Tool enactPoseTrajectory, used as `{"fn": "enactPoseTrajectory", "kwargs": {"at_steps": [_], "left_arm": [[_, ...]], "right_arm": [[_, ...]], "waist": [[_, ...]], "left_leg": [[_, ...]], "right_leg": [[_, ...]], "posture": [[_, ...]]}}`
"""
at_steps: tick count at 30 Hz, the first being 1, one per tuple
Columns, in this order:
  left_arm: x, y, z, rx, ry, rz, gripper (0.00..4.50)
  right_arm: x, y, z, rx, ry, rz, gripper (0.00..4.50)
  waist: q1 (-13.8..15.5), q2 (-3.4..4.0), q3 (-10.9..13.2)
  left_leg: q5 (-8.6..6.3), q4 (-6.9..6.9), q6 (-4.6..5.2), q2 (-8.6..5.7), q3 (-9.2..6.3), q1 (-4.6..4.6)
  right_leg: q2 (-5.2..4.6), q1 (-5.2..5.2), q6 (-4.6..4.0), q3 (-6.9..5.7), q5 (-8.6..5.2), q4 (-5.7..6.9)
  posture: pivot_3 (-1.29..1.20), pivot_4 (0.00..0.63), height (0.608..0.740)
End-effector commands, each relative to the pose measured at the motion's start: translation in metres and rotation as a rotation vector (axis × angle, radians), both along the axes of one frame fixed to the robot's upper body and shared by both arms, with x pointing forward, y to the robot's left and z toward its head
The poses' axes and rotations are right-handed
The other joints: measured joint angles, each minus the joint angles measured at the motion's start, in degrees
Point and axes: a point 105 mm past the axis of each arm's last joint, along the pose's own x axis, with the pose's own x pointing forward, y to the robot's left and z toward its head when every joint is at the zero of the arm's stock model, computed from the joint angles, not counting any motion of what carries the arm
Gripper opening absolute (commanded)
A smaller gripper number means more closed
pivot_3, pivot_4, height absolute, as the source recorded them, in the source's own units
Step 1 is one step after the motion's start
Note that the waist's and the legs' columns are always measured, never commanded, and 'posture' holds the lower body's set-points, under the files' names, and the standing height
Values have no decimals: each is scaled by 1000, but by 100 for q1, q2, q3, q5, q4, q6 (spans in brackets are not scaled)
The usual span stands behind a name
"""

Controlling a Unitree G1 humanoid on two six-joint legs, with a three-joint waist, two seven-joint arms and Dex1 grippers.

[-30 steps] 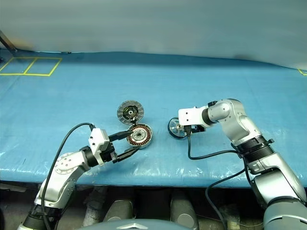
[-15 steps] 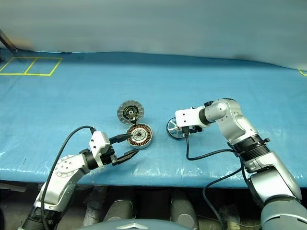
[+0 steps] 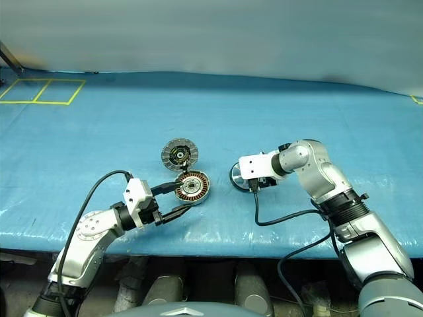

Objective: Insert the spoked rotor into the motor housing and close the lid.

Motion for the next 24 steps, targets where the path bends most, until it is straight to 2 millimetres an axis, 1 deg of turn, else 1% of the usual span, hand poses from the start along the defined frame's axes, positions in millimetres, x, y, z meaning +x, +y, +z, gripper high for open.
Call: {"fn": "enactPoseTrajectory", "kwargs": {"at_steps": [1,4,7,9,12,13,16,20,22,24], "left_arm": [[-2,-4,4,-15,-24,-15,3354],[-2,-5,4,-22,-21,-13,3354],[-1,-5,3,-20,-21,-7,3354],[-1,-4,2,-19,-21,-6,3354],[-1,-4,3,-18,-25,-8,3354],[-1,-4,3,-19,-26,-8,3354],[-1,-4,3,-20,-33,-11,3354],[1,-1,6,-23,-50,2,3354],[1,3,5,-13,-46,20,3354],[1,9,5,-17,-41,49,3354]], "right_arm": [[5,-1,-1,27,-17,-24,3147],[4,1,-2,52,5,-32,3147],[2,1,-5,24,1,-11,3147],[0,1,-6,16,15,-5,2748],[-1,3,-6,20,23,3,1924],[-1,3,-6,22,20,4,1736],[-5,4,-6,26,31,13,1736],[-5,9,-4,82,17,-11,1736],[-7,14,0,158,13,-36,1736],[-9,22,7,284,6,-76,1736]], "waist": [[2,0,0],[5,0,0],[6,0,0],[5,0,0],[3,-1,-1],[2,0,-1],[3,0,-1],[2,0,-1],[1,-1,-1],[-6,-1,-1]], "left_leg": [[0,0,0,0,0,0],[0,0,0,0,0,0],[0,1,0,-1,-1,0],[0,1,0,0,-2,0],[0,1,0,0,-2,5],[0,1,0,0,-2,9],[0,1,0,0,-2,10],[0,1,0,0,-3,10],[0,1,0,0,-3,10],[0,1,0,1,-5,11]], "right_leg": [[0,0,0,0,0,0],[-1,1,0,0,0,0],[-1,1,0,0,0,0],[-1,1,0,0,0,0],[0,6,0,-1,0,0],[0,10,0,-1,0,0],[0,10,0,-1,0,1],[0,11,0,-1,0,1],[1,10,0,-1,0,1],[1,10,0,-1,0,3]], "posture": [[0,150,740],[0,150,740],[0,150,740],[0,150,740],[0,150,740],[0,150,740],[0,150,740],[0,150,740],[0,150,740],[0,150,740]]}}
